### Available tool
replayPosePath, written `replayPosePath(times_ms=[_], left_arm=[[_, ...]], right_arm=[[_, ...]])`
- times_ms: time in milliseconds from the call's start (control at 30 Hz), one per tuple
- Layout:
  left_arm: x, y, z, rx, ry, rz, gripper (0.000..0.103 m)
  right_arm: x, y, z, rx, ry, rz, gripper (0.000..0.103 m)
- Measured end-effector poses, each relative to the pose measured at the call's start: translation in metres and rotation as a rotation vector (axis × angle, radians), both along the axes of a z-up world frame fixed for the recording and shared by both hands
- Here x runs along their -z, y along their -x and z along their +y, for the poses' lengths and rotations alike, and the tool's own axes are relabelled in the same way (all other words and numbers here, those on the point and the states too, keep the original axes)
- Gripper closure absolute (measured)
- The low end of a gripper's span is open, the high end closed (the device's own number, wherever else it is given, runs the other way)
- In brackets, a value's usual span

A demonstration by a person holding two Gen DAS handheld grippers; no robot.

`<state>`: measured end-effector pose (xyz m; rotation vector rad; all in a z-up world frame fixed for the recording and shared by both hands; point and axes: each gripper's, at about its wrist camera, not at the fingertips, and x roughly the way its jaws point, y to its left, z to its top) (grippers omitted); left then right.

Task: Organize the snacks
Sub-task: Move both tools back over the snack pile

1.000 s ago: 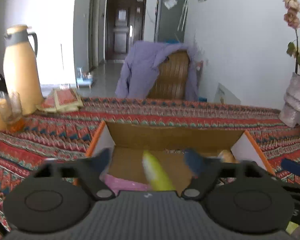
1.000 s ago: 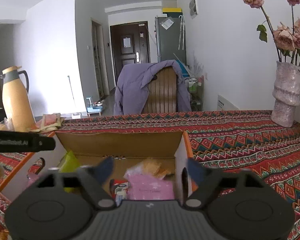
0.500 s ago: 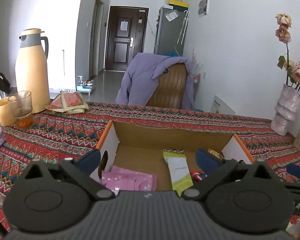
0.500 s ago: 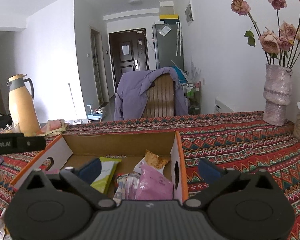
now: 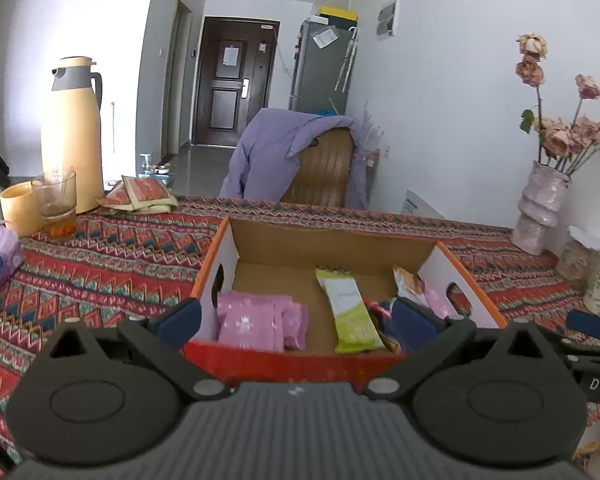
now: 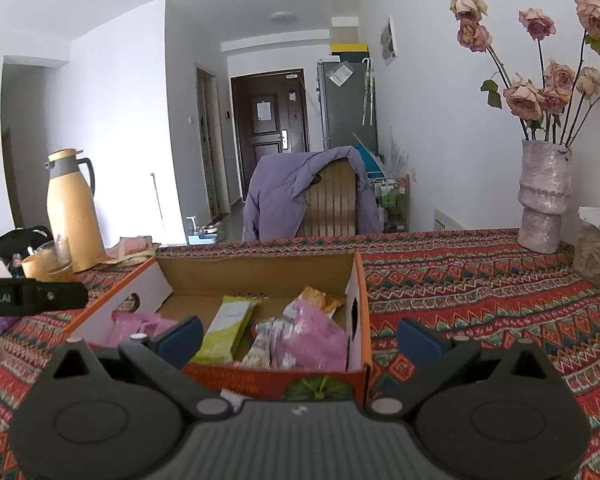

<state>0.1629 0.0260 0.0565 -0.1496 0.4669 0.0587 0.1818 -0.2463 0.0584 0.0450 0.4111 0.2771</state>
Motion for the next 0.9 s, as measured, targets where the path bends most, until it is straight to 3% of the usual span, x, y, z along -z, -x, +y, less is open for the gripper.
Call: replayPosePath(times_ms=[567,900], left_arm=[[0.050,0.075,0.012,0.017,-0.018,0.013,0.000],[0.074,0.103,0.019,-0.033,-0.083,-0.018,0.000]], right_arm=[[0.038,0.059,-0.002,-0.035,0.024,0.060,0.000],[0.067,0.084,0.008,-0.056,0.094,0.119,0.000]])
